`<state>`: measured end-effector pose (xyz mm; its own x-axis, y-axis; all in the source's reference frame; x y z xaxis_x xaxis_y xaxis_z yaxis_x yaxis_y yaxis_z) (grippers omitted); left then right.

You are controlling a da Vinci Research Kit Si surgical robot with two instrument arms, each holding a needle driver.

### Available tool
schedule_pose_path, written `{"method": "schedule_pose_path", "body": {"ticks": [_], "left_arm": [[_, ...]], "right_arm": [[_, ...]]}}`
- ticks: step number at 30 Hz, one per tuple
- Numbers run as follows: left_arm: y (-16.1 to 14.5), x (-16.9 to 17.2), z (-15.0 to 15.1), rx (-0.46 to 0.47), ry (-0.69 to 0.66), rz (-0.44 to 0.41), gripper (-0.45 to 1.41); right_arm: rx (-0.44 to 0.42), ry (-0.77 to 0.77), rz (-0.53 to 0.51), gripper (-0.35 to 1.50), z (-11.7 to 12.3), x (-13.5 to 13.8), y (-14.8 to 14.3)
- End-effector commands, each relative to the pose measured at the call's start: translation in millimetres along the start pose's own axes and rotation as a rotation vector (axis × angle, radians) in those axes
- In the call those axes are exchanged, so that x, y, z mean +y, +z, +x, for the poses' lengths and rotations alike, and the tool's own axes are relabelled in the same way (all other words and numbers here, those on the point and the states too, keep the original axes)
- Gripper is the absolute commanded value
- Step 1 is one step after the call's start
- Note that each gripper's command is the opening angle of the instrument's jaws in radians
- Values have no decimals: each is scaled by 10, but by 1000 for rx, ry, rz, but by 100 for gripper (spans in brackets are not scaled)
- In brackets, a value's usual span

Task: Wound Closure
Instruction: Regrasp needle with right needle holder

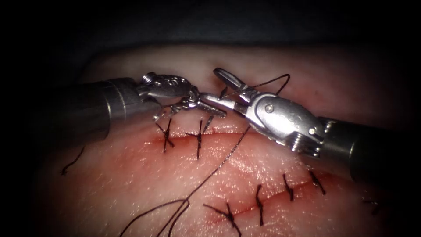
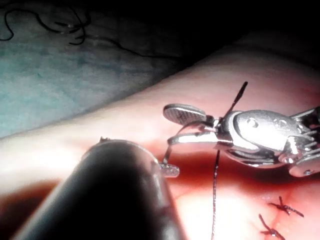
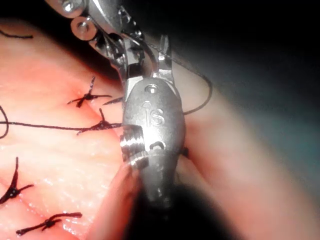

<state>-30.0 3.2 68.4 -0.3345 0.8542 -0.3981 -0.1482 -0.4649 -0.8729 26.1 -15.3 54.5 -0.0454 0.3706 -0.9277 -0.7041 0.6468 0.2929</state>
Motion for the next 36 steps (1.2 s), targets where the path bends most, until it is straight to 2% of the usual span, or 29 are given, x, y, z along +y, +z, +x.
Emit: {"method": "schedule_pose_path", "body": {"ticks": [1,2,3,4,5,12,13,15,17,18,19,20,21,22,24,25,31,32,33,34,36], "left_arm": [[4,-4,8,2,5,0,-45],[4,-3,8,2,5,0,-45],[4,-3,8,2,5,0,-45],[3,-3,8,1,5,0,-45],[3,-2,8,1,5,-1,-45],[-1,-1,7,5,4,0,-45],[-3,1,8,5,1,24,-45],[-3,2,8,6,12,29,-45],[-3,6,9,9,15,45,10],[-3,7,10,12,13,53,32],[-2,10,11,24,9,70,86],[-2,11,11,30,7,78,103],[-2,11,11,30,7,78,103],[-2,12,11,36,6,80,120],[-3,15,8,44,13,82,121],[-4,16,2,41,62,103,123],[-2,20,-20,33,151,169,125],[3,23,-31,27,205,210,123],[6,24,-36,24,234,229,115],[6,24,-36,24,234,229,115],[15,29,-48,19,306,267,98]], "right_arm": [[4,0,0,31,1,-2,13],[6,0,-2,20,1,-2,13],[4,0,0,4,1,-2,13],[3,0,0,-22,1,-2,13],[1,-1,1,-35,0,-2,13],[-65,-28,-37,-35,0,1,6],[-97,-43,-35,-35,-3,3,3],[-101,-46,-30,-35,-5,4,3],[-110,-50,-17,-35,-7,6,2],[-114,-45,-10,-35,-8,8,1],[-114,-77,14,-35,-10,11,0],[-113,-96,47,-35,-11,13,-2],[-113,-96,47,-35,-11,13,-2],[-107,-119,65,-35,-12,16,-3],[-95,-159,104,-35,-15,23,-7],[-88,-204,135,-35,-18,30,-10],[-66,-296,184,-35,-27,43,-16],[-56,-330,198,-35,-30,45,-16],[-48,-341,204,-35,-32,45,-16],[-48,-341,204,-35,-32,45,-16],[-31,-377,213,-35,-35,44,-16]]}}
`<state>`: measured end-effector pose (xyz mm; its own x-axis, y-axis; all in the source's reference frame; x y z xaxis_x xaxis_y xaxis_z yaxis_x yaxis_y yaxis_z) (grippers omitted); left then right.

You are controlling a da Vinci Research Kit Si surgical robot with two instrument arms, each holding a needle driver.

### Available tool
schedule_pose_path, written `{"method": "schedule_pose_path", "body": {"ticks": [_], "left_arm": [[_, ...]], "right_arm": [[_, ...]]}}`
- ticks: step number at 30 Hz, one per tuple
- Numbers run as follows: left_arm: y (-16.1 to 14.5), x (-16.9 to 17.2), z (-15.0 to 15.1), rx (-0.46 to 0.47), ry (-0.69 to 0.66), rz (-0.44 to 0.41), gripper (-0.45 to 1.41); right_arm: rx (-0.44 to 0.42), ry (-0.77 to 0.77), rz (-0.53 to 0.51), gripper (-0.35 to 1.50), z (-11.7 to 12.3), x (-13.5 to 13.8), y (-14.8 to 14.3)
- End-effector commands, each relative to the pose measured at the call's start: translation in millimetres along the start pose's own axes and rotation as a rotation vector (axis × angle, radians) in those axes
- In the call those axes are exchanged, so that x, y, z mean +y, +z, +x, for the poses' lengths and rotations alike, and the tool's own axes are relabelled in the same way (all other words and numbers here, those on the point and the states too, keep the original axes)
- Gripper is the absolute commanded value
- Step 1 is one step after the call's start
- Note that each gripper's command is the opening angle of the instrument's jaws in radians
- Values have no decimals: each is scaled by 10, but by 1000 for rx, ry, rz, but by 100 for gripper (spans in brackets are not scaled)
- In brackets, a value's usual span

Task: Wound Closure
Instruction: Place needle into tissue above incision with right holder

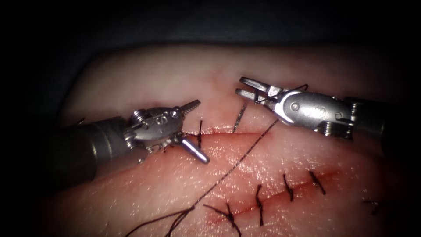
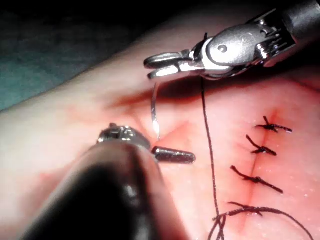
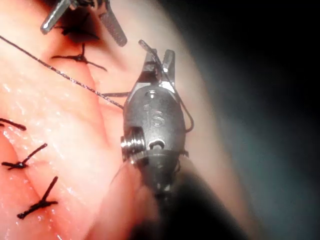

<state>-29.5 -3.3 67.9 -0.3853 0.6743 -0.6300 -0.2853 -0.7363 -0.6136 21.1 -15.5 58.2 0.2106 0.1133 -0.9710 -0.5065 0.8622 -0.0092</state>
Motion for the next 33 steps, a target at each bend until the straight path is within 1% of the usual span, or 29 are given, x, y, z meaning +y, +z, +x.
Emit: {"method": "schedule_pose_path", "body": {"ticks": [1,3,6,7,8,9,10,11,12,14,15,16,18,19,23,26,30,31,33], "left_arm": [[10,0,2,2,37,12,86],[16,9,-5,-1,112,39,56],[28,21,-15,-8,152,75,26],[36,24,-20,-12,153,92,22],[37,24,-22,-13,153,96,17],[41,20,-27,-17,151,107,0],[41,20,-27,-17,151,107,0],[42,18,-30,-15,150,112,-5],[45,15,-34,-25,152,113,-15],[50,10,-42,-36,157,114,-28],[55,4,-52,-45,163,108,-35],[55,4,-52,-45,163,108,-35],[59,-1,-59,-54,175,100,-42],[62,-4,-66,-76,165,84,-45],[65,4,-76,-116,176,76,-45],[64,13,-78,-117,174,71,-45],[56,27,-74,-119,175,75,-45],[51,34,-69,-121,172,79,-42],[51,35,-68,-122,171,80,-40]], "right_arm": [[16,-30,5,-35,-2,0,14],[31,-55,10,-35,-4,-4,15],[55,-95,25,-35,-4,-10,18],[61,-111,29,-35,-2,-10,20],[63,-116,30,-35,-1,-10,20],[68,-132,28,-35,0,-10,18],[68,-132,28,-35,0,-10,18],[70,-132,26,-35,1,-10,18],[71,-137,26,-35,2,-10,17],[74,-147,24,-35,4,-10,17],[76,-151,21,-35,6,-9,17],[76,-151,21,-35,6,-9,17],[79,-161,18,-35,9,-8,17],[82,-171,15,-35,11,-8,17],[92,-190,13,-35,11,-11,18],[96,-192,11,-35,9,-13,19],[105,-231,7,-35,1,-22,21],[111,-267,3,-35,-4,-27,23],[114,-280,1,-35,-6,-30,24]]}}
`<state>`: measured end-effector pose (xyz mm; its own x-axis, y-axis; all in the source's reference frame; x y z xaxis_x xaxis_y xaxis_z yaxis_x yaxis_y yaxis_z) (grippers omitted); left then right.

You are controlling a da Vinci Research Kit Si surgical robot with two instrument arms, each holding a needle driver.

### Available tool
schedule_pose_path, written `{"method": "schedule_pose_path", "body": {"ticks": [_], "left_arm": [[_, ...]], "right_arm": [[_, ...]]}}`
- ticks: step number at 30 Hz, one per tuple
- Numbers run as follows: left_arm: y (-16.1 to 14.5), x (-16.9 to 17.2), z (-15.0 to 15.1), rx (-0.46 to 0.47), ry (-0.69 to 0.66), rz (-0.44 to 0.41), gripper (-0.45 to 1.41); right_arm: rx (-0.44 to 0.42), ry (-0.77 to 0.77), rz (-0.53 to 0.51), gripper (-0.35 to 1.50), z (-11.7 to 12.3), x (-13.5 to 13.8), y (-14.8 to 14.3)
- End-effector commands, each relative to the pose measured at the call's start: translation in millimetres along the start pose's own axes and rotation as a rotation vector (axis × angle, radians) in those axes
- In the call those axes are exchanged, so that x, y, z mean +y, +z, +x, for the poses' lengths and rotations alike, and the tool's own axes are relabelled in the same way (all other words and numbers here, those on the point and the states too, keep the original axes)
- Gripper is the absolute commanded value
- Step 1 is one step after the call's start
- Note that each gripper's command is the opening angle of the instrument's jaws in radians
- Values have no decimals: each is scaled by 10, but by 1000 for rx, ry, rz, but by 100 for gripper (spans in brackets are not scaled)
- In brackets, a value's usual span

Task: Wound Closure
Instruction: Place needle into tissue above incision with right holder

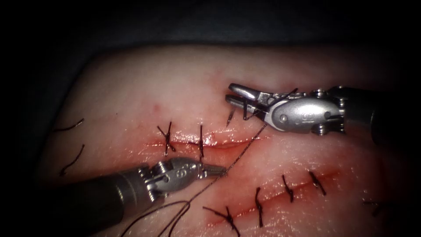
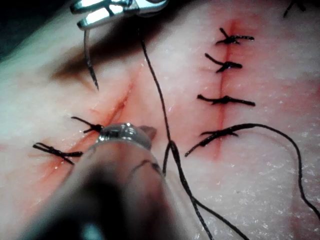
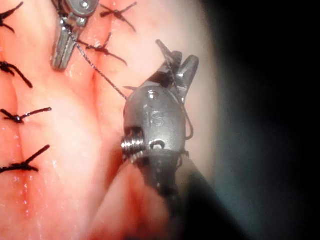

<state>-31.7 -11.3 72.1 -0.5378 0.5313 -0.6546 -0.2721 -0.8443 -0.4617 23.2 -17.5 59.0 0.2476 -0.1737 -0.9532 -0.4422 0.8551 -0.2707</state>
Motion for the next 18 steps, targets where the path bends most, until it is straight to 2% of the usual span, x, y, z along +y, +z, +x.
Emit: {"method": "schedule_pose_path", "body": {"ticks": [1,7,18], "left_arm": [[7,-3,5,2,0,3,-40],[10,-8,1,3,1,3,-33],[10,-10,-2,0,2,0,-32]], "right_arm": [[10,-35,-2,-35,-2,-4,15],[15,-87,-7,-35,-2,-5,19],[12,-136,7,-35,-12,-10,16]]}}
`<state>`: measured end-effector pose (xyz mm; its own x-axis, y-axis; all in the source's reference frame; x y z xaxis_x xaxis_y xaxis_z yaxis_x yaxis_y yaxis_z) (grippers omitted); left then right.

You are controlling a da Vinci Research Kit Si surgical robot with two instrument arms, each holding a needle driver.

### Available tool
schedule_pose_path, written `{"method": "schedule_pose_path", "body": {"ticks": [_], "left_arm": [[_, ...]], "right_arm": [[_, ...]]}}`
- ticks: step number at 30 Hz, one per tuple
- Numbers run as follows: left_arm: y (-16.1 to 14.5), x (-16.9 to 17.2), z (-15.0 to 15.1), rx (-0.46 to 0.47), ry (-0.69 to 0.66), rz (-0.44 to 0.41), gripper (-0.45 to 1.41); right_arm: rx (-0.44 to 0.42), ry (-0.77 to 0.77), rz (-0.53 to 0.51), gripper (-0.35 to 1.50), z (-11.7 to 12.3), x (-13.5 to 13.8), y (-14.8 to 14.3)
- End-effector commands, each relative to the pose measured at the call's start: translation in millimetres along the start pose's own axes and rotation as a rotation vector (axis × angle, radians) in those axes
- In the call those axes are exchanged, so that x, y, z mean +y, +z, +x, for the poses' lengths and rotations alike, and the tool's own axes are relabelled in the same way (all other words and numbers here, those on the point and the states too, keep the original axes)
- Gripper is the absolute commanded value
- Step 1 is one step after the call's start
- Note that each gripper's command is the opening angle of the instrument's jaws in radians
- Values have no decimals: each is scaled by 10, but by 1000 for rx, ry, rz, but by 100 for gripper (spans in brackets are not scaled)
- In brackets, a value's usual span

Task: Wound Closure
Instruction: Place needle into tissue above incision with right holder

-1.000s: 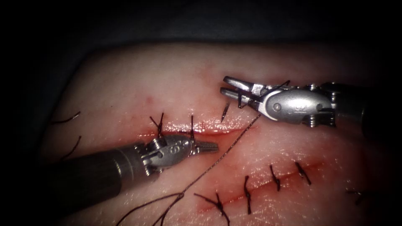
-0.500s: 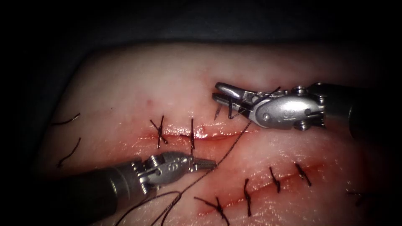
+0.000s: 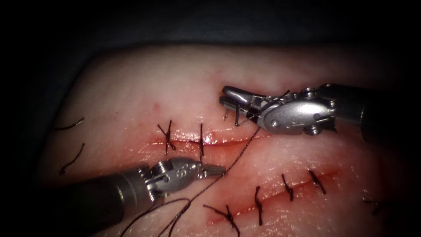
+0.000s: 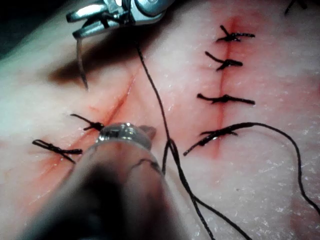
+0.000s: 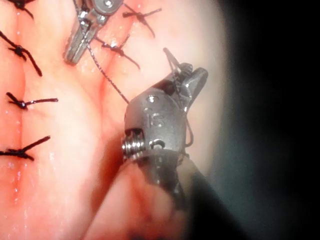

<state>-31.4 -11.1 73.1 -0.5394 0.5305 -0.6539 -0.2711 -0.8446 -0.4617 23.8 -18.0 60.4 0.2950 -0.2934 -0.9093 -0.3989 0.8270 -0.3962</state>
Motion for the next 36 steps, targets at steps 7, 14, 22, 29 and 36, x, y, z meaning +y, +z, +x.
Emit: {"method": "schedule_pose_path", "body": {"ticks": [7,14,22,29,36], "left_arm": [[3,-7,10,31,-15,9,-33],[0,-9,14,84,29,33,-6],[-9,-11,21,114,25,-4,2],[-12,-6,15,100,62,38,-45],[-6,-9,16,85,87,30,-6]], "right_arm": [[-6,-14,5,-35,-4,0,7],[-13,-40,32,-35,-19,-23,2],[16,-145,33,-35,-21,-47,-10],[54,-209,23,-35,-20,-73,-28],[64,-226,33,-35,-23,-91,-32]]}}
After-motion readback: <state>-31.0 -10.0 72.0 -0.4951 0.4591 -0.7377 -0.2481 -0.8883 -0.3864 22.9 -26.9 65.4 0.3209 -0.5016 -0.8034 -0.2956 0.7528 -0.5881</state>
